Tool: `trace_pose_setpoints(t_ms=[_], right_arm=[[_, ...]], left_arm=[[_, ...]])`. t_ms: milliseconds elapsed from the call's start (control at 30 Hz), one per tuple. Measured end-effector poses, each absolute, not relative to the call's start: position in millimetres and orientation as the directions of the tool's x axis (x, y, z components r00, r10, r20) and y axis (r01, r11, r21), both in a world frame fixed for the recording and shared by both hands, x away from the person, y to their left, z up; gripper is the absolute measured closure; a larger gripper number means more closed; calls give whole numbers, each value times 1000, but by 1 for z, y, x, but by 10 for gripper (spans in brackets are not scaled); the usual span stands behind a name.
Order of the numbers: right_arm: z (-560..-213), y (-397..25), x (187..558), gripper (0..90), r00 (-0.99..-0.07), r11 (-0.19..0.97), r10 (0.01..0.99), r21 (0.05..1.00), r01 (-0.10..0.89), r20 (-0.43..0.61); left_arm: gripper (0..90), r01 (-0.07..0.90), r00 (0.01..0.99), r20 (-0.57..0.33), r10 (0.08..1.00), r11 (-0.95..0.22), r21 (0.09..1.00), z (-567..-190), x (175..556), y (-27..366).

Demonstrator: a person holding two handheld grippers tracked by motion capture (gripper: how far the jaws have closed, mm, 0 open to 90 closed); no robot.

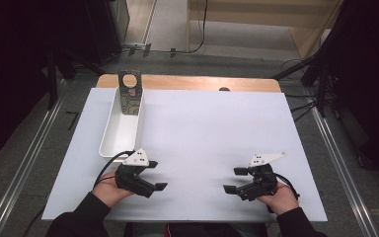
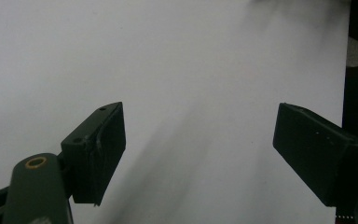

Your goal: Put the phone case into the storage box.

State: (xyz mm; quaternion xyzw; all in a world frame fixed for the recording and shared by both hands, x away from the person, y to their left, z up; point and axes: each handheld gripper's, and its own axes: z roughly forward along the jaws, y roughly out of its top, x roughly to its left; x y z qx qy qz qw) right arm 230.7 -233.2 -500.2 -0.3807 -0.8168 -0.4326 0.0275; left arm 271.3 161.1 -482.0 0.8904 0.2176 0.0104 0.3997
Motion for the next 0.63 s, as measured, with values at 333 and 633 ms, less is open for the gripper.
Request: trace_pose_setpoints(t_ms=[333,633], right_arm=[[-500,-233,231,122,-709,336,598,686,645,374],[-500,-233,231,122,-709,336,598,686,646,374]], left_arm=[[166,388,901,-164,401,-579,717,-483,273,162],[166,393,900,-170,401,-582,712,-483,274,163]])
